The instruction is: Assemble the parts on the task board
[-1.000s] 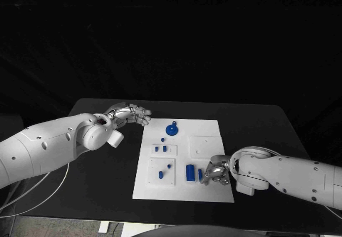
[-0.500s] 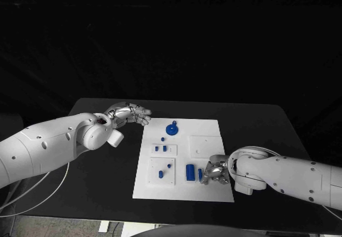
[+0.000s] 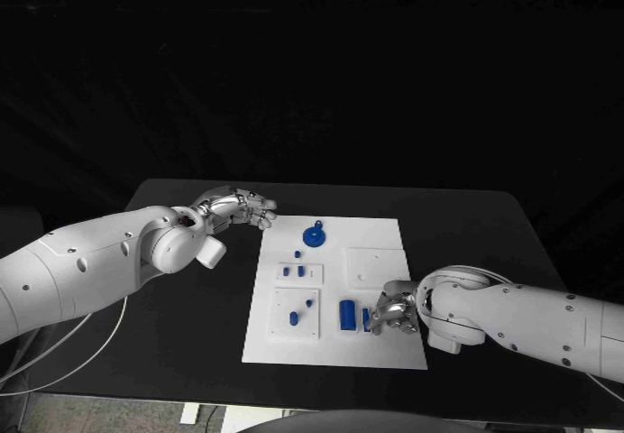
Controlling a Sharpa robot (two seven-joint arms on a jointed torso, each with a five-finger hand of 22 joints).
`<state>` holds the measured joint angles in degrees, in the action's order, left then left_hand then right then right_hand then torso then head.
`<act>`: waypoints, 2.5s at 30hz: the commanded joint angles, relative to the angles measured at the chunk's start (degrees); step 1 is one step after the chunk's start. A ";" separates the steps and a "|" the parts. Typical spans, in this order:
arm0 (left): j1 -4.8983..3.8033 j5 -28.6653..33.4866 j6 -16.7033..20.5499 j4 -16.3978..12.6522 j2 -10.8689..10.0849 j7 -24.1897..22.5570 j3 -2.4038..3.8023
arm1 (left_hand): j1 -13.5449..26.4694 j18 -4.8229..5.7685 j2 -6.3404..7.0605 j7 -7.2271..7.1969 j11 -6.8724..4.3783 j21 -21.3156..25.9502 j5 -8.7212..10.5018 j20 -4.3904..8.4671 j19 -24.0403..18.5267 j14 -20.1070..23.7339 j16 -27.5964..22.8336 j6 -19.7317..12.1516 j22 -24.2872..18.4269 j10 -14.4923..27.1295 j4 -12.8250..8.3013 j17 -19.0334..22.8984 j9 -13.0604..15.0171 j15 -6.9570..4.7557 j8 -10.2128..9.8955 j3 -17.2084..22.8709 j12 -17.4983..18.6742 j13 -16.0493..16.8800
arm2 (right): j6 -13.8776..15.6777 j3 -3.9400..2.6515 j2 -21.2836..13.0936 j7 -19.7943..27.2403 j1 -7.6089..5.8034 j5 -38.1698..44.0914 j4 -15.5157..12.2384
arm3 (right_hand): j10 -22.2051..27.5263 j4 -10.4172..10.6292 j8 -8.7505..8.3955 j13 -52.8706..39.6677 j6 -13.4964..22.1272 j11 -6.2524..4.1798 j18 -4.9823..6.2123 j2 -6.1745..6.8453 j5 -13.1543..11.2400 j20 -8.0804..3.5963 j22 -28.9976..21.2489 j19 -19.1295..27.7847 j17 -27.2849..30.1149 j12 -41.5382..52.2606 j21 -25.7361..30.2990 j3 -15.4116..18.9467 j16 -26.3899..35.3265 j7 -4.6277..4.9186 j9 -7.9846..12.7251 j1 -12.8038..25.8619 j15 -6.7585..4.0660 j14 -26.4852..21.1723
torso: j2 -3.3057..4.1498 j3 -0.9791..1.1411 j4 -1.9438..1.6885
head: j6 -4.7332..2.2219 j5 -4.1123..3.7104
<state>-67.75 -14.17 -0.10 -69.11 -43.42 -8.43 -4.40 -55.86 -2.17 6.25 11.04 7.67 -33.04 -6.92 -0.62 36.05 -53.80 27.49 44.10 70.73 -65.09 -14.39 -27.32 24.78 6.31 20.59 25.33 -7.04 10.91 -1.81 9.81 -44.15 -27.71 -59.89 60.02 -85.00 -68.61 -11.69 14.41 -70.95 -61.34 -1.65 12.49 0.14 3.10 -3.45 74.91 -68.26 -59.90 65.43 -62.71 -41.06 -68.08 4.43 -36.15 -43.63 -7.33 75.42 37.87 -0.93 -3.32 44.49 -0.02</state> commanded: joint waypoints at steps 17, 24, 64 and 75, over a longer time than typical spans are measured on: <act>-0.04 0.01 1.05 0.77 0.31 -1.46 0.03 | 0.28 -0.20 0.10 -0.25 -0.21 0.30 0.31 0.10 0.38 -0.36 -0.32 -0.15 0.13 -0.17 0.21 -0.13 -0.08 -0.06 0.37 0.03 0.36 0.06 | 2.19 -0.44 -4.13 11.78 -1.57 -9.69 -0.32 | 3.42 -2.87 -2.15 1.20 4.43 1.23 2.51 6.54 -0.28 -0.13 0.65 0.48 0.07 -2.16 0.32 7.30 0.66 1.58 0.26 4.65 0.74 -0.42 | -0.15 -0.06 0.08 | -1.68 -0.43; -0.04 2.57 5.24 2.41 1.35 -4.35 0.02 | 0.12 -0.24 0.03 -0.29 -0.25 0.33 0.25 0.14 0.45 -0.47 -0.34 -0.04 0.19 -0.26 0.16 -0.24 -0.07 -0.11 0.45 0.12 0.31 0.09 | 5.37 -1.81 -2.38 23.77 -4.75 -19.30 6.76 | 4.56 -5.05 -2.47 1.25 5.77 1.56 2.51 4.58 4.06 -0.32 0.50 1.85 0.17 -2.27 1.51 13.33 1.49 1.96 -0.07 3.88 1.01 -1.12 | -0.75 -0.15 0.25 | -4.30 -1.25; -0.05 9.60 14.13 10.53 8.24 -9.56 0.78 | 55.86 2.17 -6.25 -11.04 -7.67 33.04 6.92 0.62 -36.05 53.80 -27.49 -44.10 -70.73 65.09 14.39 27.32 -24.78 -6.31 -20.59 -25.33 7.04 -10.91 | 12.74 -9.68 11.34 42.22 -3.72 -44.81 30.59 | 68.61 11.69 -14.41 70.95 61.34 1.65 -12.49 -0.14 -3.10 3.45 -74.91 68.26 59.90 -65.43 62.71 41.06 68.08 -4.43 36.15 43.63 7.33 -75.42 | -6.40 0.87 2.80 | -10.07 -0.13; 4.74 12.47 32.99 -9.13 2.28 -16.96 3.05 | 55.86 2.17 -6.25 -11.04 -7.67 33.04 6.92 0.62 -36.05 53.80 -27.49 -44.10 -70.73 65.09 14.39 27.32 -24.78 -6.31 -20.59 -25.33 7.04 -10.91 | 31.22 -9.75 4.72 50.73 -1.80 -53.28 10.80 | 68.61 11.69 -14.41 70.95 61.34 1.65 -12.49 -0.14 -3.10 3.45 -74.91 68.26 59.90 -65.43 62.71 41.06 68.08 -4.43 36.15 43.63 7.33 -75.42 | -6.69 0.93 3.32 | -10.12 0.02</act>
<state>-63.33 -3.57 23.05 -76.17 -40.75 -20.25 -1.55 -1.99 -0.44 0.21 0.19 0.14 -1.05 -0.48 0.01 1.23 -1.49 0.66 1.51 5.12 -1.87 -0.38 -0.83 0.80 0.27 0.83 1.04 -0.38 0.20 20.03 0.11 -38.88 17.42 -61.89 11.37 -72.11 -0.61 -0.13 0.25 -0.22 -0.56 0.08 0.81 0.01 0.22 0.11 0.66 -0.39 -0.37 0.31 -0.32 -0.38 -0.30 0.08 -0.41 -0.55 0.08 0.54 31.26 -0.01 -0.14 34.38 -0.01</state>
